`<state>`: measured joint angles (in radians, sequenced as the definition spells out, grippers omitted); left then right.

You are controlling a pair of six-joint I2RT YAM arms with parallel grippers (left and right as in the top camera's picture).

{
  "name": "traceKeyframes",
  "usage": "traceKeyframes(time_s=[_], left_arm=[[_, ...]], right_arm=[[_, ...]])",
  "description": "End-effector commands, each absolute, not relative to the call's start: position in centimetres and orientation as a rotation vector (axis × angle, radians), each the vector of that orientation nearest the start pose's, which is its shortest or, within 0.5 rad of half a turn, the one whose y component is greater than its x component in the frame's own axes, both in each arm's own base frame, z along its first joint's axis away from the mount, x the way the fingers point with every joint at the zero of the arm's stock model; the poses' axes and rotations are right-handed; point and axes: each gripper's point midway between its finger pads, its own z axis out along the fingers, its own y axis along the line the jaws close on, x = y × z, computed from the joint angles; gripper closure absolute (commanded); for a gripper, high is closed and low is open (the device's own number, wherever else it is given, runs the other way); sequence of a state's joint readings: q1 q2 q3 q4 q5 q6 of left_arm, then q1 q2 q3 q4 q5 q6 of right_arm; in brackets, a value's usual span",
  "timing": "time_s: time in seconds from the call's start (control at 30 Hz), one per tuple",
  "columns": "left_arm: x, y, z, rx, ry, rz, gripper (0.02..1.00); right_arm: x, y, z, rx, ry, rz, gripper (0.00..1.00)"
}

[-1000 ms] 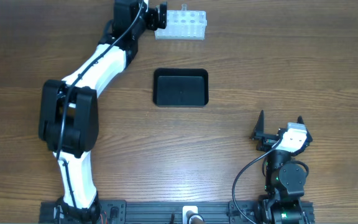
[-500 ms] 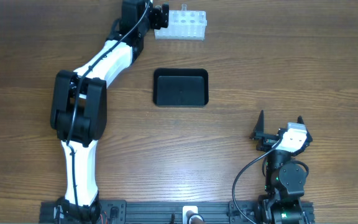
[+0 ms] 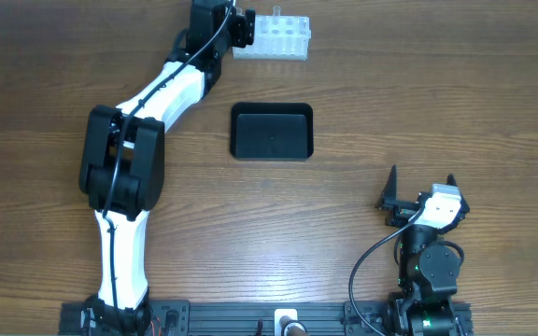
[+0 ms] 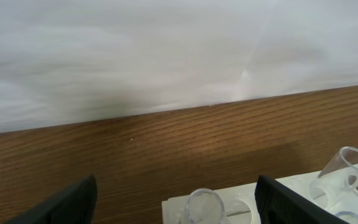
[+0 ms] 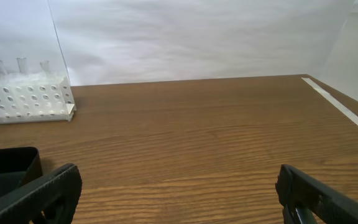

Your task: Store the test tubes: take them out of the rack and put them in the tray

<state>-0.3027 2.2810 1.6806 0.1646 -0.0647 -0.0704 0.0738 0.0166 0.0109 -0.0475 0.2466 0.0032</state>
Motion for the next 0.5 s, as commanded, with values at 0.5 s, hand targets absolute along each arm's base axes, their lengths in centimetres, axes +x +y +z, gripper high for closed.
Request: traceKeyframes(time_s=[0.5], left_arm=[[63.36, -18.57, 11.19, 0.193, 1.980, -0.157, 0.496]], right_arm=[[24.37, -2.65, 16.16, 0.143, 1.621, -0.154, 0.007]])
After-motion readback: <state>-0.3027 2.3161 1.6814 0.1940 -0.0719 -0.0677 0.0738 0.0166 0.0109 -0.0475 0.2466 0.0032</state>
